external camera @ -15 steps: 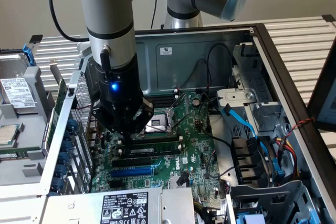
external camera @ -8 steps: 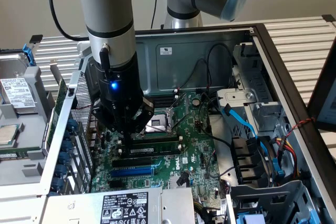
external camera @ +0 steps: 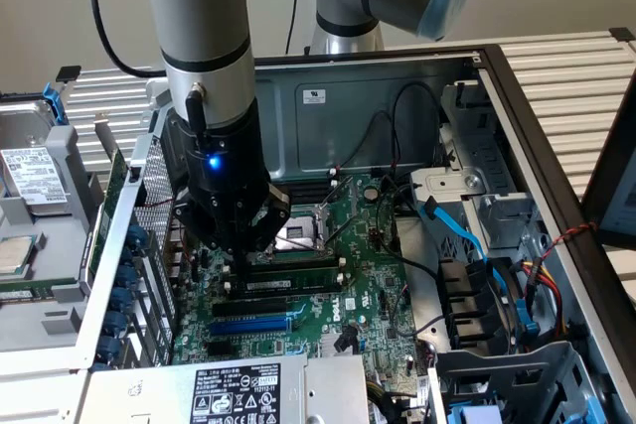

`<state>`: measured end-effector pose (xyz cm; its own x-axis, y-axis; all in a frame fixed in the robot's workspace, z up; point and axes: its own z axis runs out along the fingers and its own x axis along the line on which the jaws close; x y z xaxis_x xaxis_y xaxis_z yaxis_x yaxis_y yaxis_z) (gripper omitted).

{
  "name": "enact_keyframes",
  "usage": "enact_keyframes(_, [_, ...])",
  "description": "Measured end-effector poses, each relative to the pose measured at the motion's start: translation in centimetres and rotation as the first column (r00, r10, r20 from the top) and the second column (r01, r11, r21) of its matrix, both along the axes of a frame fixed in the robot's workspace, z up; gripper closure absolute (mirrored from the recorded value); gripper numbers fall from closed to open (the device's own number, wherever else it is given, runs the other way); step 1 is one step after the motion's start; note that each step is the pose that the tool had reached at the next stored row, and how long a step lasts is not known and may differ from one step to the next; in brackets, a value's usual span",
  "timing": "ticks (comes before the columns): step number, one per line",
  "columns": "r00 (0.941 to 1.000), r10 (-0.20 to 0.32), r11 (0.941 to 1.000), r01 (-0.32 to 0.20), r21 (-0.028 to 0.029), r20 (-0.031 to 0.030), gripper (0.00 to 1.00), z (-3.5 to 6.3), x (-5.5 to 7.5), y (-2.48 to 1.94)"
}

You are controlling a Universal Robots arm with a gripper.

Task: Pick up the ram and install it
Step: 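Press down the ram until it locks into place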

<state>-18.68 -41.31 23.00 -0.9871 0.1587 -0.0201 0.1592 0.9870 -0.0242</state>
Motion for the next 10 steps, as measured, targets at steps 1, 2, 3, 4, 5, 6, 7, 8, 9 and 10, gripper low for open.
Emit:
enact_keyframes(1, [1.0000, 0.000, 1.0000, 0.000, 0.0010, 0.0011, 0.90, -0.01, -0.04, 0.00])
enact_keyframes(2, [1.0000, -0.001, 1.0000, 0.001, 0.0023, 0.0023, 0.90, -0.03, -0.08, 0.00])
enact_keyframes(3, [1.0000, -0.001, 1.0000, 0.001, 0.0040, 0.0030, 0.90, -0.05, -0.10, 0.00])
enact_keyframes(4, [1.0000, -0.001, 1.0000, 0.001, 0.0059, 0.0037, 0.90, -0.07, -0.11, 0.00])
enact_keyframes(5, [1.0000, -0.001, 1.0000, 0.001, 0.0077, 0.0044, 0.90, -0.10, -0.11, 0.00])
enact_keyframes(6, [1.0000, -0.002, 1.0000, 0.002, 0.0089, 0.0052, 0.90, -0.14, -0.12, 0.01])
enact_keyframes(7, [1.0000, -0.002, 0.9999, 0.002, 0.0100, 0.0057, 0.90, -0.17, -0.14, 0.00])
enact_keyframes(8, [1.0000, -0.002, 0.9999, 0.002, 0.0111, 0.0061, 0.90, -0.21, -0.15, 0.00])
enact_keyframes(9, [1.0000, -0.003, 0.9999, 0.003, 0.0121, 0.0066, 0.90, -0.26, -0.16, -0.01])
enact_keyframes(10, [1.0000, -0.003, 0.9999, 0.003, 0.0129, 0.0069, 0.90, -0.29, -0.17, -0.01])
